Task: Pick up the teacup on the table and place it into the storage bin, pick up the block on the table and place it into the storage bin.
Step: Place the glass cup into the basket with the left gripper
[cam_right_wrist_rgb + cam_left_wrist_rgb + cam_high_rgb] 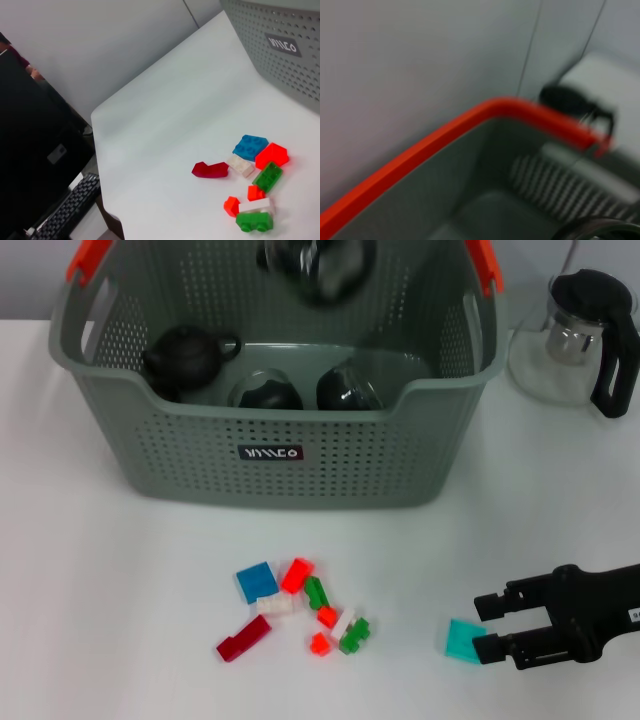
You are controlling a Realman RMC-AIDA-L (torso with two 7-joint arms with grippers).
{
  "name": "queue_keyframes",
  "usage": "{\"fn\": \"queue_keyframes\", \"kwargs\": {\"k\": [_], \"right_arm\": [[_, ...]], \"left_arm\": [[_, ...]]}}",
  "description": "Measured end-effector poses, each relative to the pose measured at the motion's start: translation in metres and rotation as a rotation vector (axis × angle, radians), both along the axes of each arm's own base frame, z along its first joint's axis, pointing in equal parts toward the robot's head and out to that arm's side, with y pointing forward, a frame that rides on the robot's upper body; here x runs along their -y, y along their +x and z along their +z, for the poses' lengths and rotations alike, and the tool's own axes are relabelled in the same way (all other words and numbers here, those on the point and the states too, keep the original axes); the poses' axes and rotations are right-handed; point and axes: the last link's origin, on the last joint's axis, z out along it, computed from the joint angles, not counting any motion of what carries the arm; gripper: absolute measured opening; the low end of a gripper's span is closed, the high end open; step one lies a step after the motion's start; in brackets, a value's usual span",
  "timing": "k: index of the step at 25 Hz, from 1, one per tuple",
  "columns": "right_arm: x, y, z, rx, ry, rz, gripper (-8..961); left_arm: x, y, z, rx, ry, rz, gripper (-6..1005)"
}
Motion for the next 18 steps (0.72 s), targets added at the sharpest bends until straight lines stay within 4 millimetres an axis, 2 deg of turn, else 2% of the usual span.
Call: {"fn": "queue_keyframes", "kwargs": {"k": [1,2,8,11,18], "right_arm": [[0.0,0.0,0.0,0.0,0.0,0.0,683],[0.0,0.0,0.0,0.0,-0.001,-0.001,683],[0.0,0.0,-0.001,-0.001,-0.002,-0.006,683],[0.0,0.0,-0.001,-0.001,-0.002,-0.006,684],[0.002,0.002,-0.001,-0.001,-0.001,-0.011,685]], "left_arm": [[0.0,0.003,-0.027,-0.156,0.003,-0.049,31],[0.0,0.003,-0.027,-0.156,0.003,-0.049,30],[0.0,-0.007,-0.093,-0.478,0.072,-0.189,30],[0.001,-0.018,-0.106,-0.547,0.056,-0.196,30],[0.0,-0.026,-0.105,-0.546,0.073,-0.178,31]]}}
